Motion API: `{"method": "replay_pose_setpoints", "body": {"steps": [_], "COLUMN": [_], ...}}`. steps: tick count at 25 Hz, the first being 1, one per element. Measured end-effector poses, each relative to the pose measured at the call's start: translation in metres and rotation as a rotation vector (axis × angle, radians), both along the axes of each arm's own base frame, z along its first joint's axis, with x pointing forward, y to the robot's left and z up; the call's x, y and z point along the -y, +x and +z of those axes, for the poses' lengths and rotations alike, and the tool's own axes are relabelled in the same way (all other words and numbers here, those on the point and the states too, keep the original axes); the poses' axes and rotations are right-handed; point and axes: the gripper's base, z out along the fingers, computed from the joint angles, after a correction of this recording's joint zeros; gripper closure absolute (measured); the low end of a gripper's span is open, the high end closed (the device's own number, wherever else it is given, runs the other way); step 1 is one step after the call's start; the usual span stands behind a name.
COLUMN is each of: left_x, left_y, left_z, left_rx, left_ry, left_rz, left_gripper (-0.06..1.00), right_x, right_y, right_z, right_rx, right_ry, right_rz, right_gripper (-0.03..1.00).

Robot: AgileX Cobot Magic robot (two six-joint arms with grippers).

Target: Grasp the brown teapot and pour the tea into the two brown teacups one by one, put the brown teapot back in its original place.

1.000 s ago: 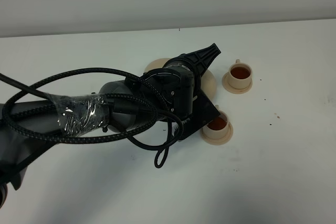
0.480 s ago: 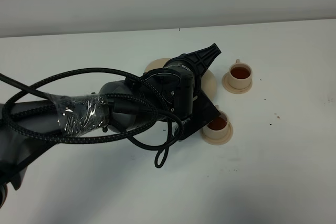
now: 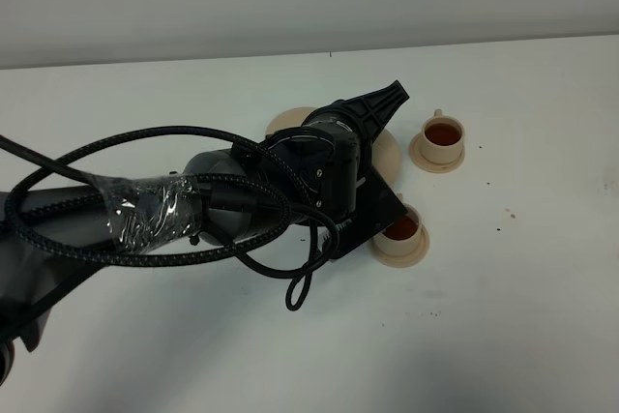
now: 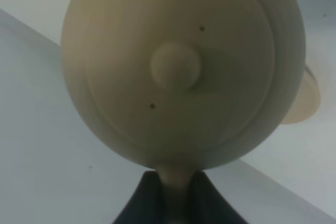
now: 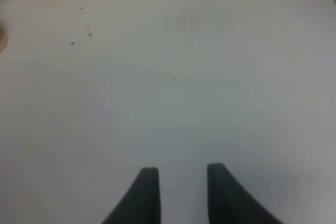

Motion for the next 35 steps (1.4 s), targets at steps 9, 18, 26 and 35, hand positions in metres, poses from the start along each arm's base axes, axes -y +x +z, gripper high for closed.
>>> {"method": "replay_pose_setpoints", "body": {"steps": [9, 18, 26, 35], "left_x": [0.0003, 0.0007, 0.0006, 0.0006], "left_y": [-0.0003, -0.0003, 0.0001, 0.0001], "left_z": [0.0000, 0.0003, 0.0008, 0.0008], "left_rx": [0.000, 0.004, 0.012, 0.012], "left_ry": [0.000, 0.004, 0.012, 0.012], "left_rz": [-0.001, -0.005, -0.010, -0.010], "left_gripper": [0.82, 0.82, 0.82, 0.82], "right_x": [0.0000, 0.0000, 0.0000, 0.0000], "right_y": [0.0000, 0.0000, 0.0000, 0.0000], "right_z": [0.0000, 0.0000, 0.0000, 0.0000], "right_rx": [0.000, 0.000, 0.000, 0.000], "right_ry": [0.000, 0.000, 0.000, 0.000], "right_rz": [0.000, 0.000, 0.000, 0.000], "right_gripper": [0.73, 0.73, 0.73, 0.73]}}
